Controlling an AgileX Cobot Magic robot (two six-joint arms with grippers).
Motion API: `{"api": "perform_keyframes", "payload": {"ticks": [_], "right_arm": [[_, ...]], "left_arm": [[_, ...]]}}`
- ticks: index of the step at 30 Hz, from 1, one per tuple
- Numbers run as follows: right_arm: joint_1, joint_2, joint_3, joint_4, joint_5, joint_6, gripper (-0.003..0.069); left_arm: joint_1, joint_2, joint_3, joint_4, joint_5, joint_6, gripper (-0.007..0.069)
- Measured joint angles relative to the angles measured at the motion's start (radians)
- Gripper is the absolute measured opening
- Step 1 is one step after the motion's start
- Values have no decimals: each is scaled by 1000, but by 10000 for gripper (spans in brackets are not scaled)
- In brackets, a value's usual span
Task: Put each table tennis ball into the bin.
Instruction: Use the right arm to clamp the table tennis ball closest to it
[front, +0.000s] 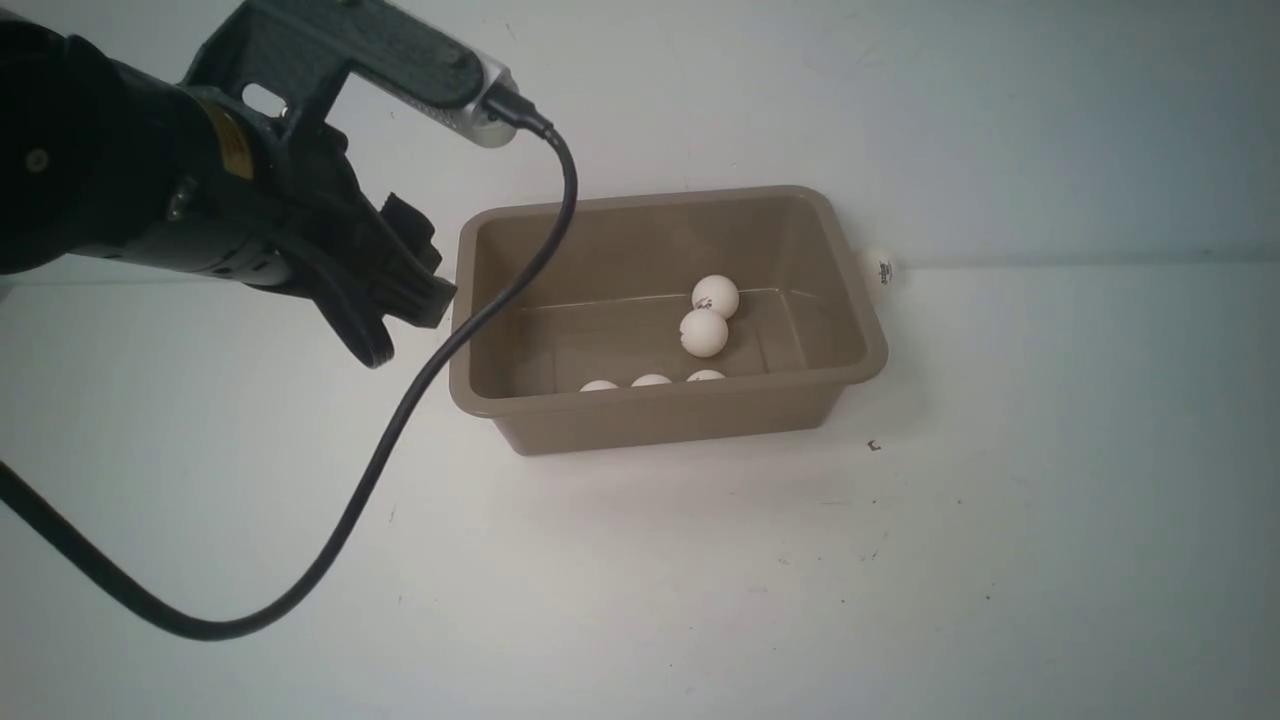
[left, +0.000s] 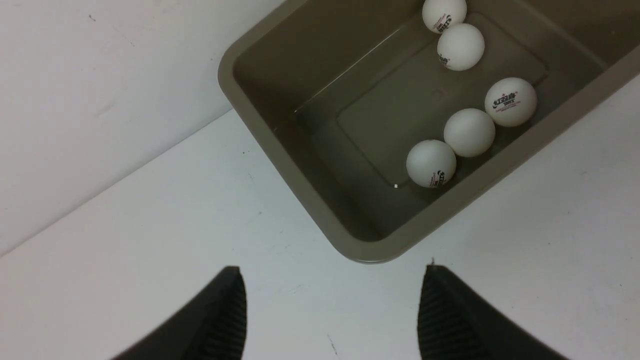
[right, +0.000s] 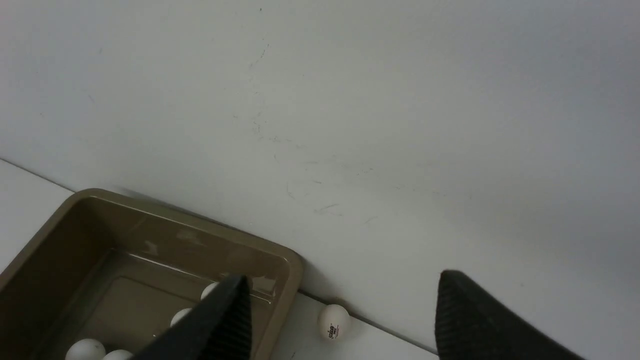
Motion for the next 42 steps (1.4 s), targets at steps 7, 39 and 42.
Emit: {"api": "perform_keyframes", "payload": {"ticks": [7, 39, 42], "right_arm": [[0, 8, 0, -18, 0, 0, 452], [-2, 393, 5, -30, -6, -47, 452], [-4, 426, 6, 5, -27, -68, 454]], "left_arm": [[0, 0, 0, 0, 0, 0, 415], [0, 0, 0, -4, 25, -1, 415], [0, 0, 0, -4, 25, -1, 415]]}}
